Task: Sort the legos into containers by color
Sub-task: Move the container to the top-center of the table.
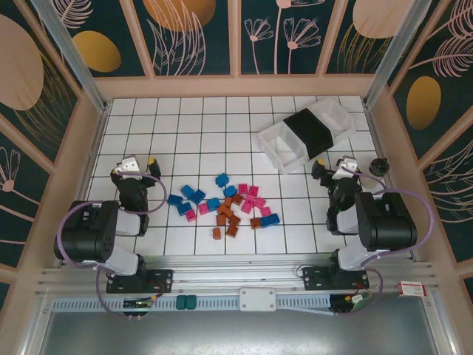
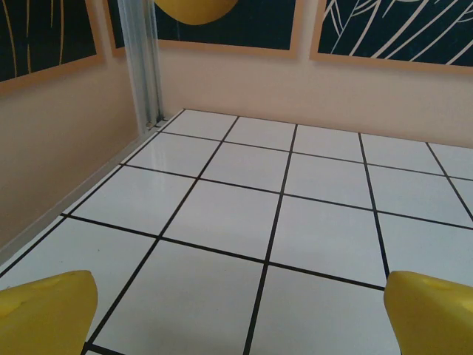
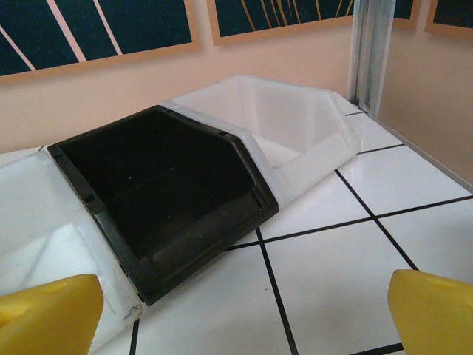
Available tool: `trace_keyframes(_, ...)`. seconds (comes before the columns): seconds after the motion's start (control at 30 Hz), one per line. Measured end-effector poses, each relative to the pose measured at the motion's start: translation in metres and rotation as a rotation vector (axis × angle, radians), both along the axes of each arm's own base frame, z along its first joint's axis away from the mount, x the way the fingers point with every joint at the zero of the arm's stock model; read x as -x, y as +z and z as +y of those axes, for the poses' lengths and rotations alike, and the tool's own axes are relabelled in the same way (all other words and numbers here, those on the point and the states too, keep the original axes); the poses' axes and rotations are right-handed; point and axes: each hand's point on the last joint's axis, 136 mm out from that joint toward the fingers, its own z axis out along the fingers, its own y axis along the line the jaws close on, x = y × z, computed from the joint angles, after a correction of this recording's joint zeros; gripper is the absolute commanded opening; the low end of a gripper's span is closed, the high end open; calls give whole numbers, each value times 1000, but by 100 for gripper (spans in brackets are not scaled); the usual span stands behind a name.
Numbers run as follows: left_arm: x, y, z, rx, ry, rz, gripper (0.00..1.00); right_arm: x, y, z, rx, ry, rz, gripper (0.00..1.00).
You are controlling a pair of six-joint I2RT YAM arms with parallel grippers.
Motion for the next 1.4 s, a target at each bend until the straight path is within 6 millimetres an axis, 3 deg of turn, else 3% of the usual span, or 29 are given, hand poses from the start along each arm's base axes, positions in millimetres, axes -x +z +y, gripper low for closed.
trace_keyframes(1.4,1,1,3,0,17,1,99,0,1,-3,-8,8,0,99)
